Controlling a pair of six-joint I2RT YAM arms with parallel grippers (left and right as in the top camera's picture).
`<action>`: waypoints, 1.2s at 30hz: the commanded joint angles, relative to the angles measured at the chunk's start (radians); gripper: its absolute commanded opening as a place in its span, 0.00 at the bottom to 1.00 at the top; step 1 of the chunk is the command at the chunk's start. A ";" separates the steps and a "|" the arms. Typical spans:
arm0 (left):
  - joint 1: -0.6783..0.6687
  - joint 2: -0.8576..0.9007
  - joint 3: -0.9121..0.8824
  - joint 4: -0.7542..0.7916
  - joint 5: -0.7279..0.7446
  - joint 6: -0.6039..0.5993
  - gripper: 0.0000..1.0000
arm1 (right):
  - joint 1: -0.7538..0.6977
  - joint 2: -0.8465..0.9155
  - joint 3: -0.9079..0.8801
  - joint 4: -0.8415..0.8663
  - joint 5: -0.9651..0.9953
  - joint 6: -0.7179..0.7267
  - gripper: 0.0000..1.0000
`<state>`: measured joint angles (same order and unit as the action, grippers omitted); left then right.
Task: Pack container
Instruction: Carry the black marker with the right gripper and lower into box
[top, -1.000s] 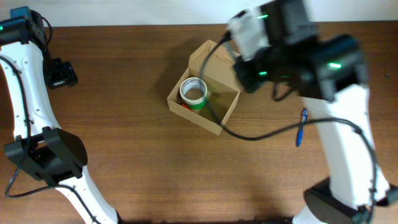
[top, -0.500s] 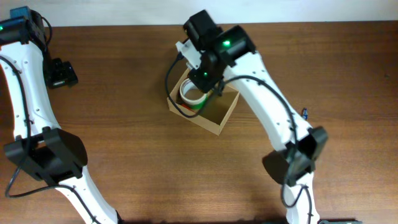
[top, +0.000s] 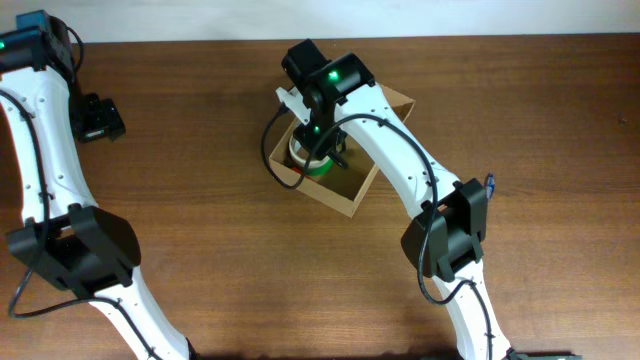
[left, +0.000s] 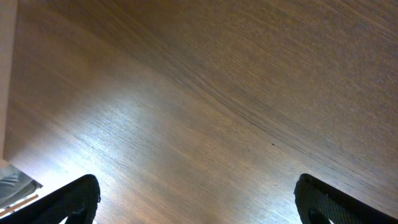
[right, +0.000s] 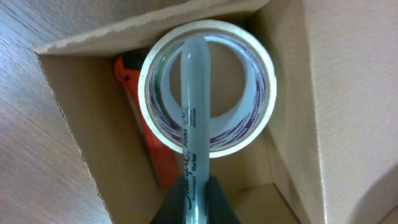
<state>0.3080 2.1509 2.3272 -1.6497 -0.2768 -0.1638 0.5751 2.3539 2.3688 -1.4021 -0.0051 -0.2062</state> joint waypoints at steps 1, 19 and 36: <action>0.005 -0.001 -0.004 0.000 0.003 0.009 1.00 | 0.007 0.010 -0.029 -0.003 -0.030 0.011 0.04; 0.005 -0.001 -0.004 0.000 0.003 0.009 1.00 | 0.021 0.010 -0.103 -0.008 -0.180 -0.115 0.04; 0.005 -0.001 -0.004 0.000 0.003 0.009 1.00 | 0.021 0.010 -0.164 0.016 -0.227 -0.138 0.04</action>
<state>0.3080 2.1509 2.3272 -1.6497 -0.2768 -0.1638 0.5854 2.3573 2.2356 -1.3964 -0.2096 -0.3305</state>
